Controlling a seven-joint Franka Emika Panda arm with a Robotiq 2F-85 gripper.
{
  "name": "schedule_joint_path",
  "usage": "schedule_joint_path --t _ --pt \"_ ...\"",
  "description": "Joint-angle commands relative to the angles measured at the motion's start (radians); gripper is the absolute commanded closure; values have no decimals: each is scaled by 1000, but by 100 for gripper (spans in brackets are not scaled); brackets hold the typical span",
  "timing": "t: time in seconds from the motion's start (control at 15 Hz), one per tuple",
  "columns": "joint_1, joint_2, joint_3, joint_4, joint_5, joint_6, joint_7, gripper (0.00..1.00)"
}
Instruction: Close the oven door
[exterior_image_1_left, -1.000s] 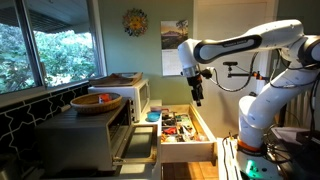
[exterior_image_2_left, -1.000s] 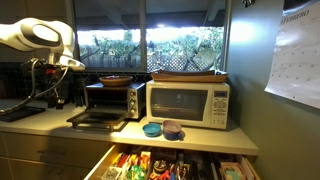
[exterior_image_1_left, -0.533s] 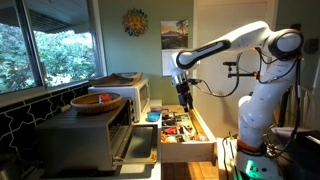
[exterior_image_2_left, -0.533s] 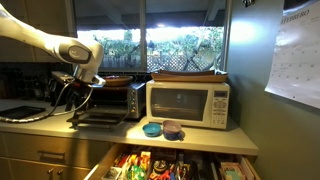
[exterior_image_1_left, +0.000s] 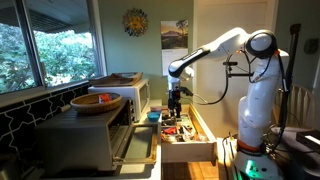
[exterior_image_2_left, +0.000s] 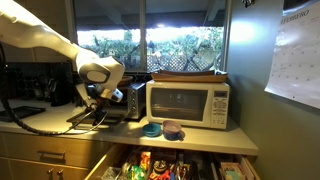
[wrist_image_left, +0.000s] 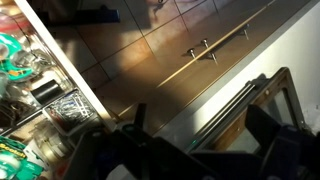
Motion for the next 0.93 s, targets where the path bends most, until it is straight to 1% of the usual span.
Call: schedule_joint_path --t 0.0,0.07,0.13,0.27,0.53,0.6,0.67,0.87 --pt "-3 66 -27 -11 155 37 -136 0" --pt "-5 81 -27 -12 190 27 -162 0" --pt "-19 55 -4 0 125 12 -105 0" --pt "-21 81 -4 0 162 12 -138 0" --pt "-22 88 -4 1 169 12 -142 0" --pt "-18 106 -5 4 191 4 -157 0" --pt "-16 119 -2 2 212 39 -172 0" --pt "-23 150 -8 3 318 93 -214 0"
